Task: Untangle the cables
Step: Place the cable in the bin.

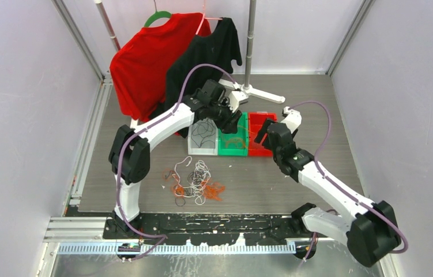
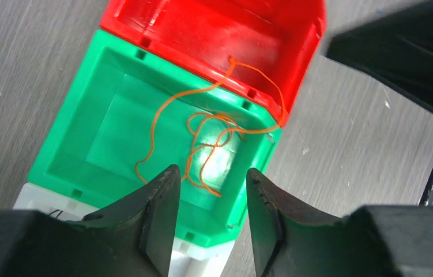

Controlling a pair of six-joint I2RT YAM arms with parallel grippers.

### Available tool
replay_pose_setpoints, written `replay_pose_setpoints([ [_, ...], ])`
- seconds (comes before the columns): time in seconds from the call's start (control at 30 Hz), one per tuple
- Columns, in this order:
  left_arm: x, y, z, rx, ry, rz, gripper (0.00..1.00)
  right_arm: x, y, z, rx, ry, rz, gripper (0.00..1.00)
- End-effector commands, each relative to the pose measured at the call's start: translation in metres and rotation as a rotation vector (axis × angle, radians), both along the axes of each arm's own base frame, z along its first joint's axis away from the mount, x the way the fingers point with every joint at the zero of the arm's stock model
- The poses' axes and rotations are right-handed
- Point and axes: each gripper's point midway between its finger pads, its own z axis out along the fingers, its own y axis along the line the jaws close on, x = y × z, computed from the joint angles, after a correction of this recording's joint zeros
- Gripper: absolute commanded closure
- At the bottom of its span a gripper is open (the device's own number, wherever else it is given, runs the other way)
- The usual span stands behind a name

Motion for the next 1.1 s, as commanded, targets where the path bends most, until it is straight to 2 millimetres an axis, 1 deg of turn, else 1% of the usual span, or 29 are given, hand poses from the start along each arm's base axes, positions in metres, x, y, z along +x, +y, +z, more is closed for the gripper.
replay_pose_setpoints([
  [0.0, -0.028, 0.010, 0.043, -0.014, -0.082, -0.209, 0.56, 0.028, 0.016, 0.011, 0.104, 0.008, 0.107, 0.27],
  [0.1, -0.041, 0.021, 0.049, 0.003, -0.100, -0.255, 0.64, 0.040, 0.021, 0.001, 0.163, 0.054, 0.192, 0.30],
  [0.2, -0.049, 0.035, 0.053, 0.024, -0.100, -0.276, 0.70, 0.049, 0.026, -0.003, 0.231, 0.067, 0.264, 0.30],
  [0.33, -0.055, 0.048, 0.056, 0.049, -0.073, -0.274, 0.72, 0.058, 0.037, -0.006, 0.318, 0.064, 0.347, 0.28],
  [0.37, -0.059, 0.053, 0.056, 0.059, -0.055, -0.276, 0.72, 0.059, 0.039, -0.007, 0.336, 0.068, 0.365, 0.27],
  [0.53, -0.066, 0.062, 0.062, 0.063, -0.059, -0.278, 0.72, 0.066, 0.051, -0.006, 0.391, 0.045, 0.435, 0.27],
  [0.63, -0.064, 0.065, 0.068, 0.053, -0.063, -0.258, 0.72, 0.069, 0.056, -0.008, 0.395, 0.037, 0.472, 0.27],
  [0.8, -0.068, 0.068, 0.080, 0.037, -0.078, -0.254, 0.72, 0.070, 0.058, -0.023, 0.381, 0.068, 0.492, 0.30],
  [0.87, -0.068, 0.068, 0.089, 0.023, -0.086, -0.247, 0.72, 0.068, 0.061, -0.028, 0.391, 0.082, 0.506, 0.32],
  [0.97, -0.068, 0.068, 0.106, 0.004, -0.109, -0.229, 0.72, 0.063, 0.062, -0.034, 0.395, 0.113, 0.509, 0.36],
  [1.07, -0.066, 0.073, 0.118, 0.011, -0.144, -0.211, 0.72, 0.058, 0.057, -0.034, 0.391, 0.117, 0.487, 0.43],
])
